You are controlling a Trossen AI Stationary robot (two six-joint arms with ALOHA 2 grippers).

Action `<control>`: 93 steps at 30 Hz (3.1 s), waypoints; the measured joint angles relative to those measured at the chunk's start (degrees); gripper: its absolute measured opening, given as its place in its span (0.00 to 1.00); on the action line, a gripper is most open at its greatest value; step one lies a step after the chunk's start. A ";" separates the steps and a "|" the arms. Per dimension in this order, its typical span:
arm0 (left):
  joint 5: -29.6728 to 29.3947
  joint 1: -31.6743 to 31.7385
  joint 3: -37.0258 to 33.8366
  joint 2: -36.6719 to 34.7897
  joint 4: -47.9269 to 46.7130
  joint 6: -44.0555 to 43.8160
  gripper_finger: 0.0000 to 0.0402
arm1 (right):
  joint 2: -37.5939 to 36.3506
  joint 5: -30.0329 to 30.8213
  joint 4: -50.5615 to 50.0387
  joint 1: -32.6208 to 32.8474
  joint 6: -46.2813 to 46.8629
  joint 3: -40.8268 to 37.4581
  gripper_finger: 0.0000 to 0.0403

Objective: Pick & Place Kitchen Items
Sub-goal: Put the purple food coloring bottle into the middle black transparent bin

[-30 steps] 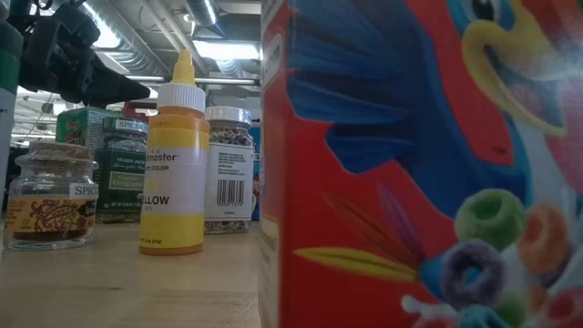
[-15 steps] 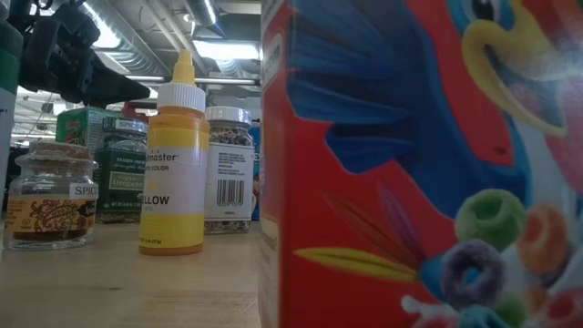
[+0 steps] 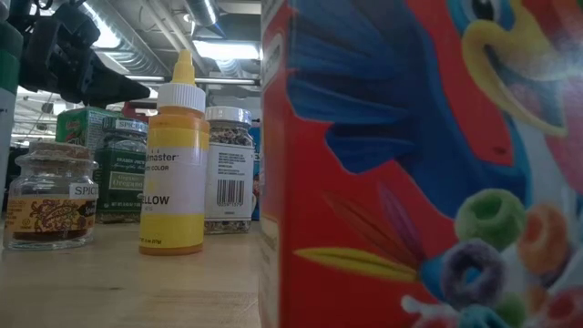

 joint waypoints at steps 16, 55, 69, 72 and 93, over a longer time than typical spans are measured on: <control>-0.02 0.00 0.00 -0.01 -0.27 0.00 0.01 | -0.02 -1.39 -0.26 -0.22 -1.04 0.00 0.36; -2.93 0.01 0.00 -0.01 1.01 4.86 0.01 | 2.76 4.22 -24.24 -28.95 -45.47 44.47 0.37; -2.84 0.01 0.00 -0.01 0.93 0.53 0.01 | 30.98 1.36 -31.33 -37.10 -57.45 79.39 0.38; -2.84 0.01 0.00 -0.02 0.93 0.52 0.01 | 34.64 -0.92 -30.74 -38.78 -58.96 82.04 0.38; -2.75 0.01 0.00 -0.02 0.74 0.52 0.01 | 43.13 -2.70 -28.81 -37.36 -64.50 79.69 0.38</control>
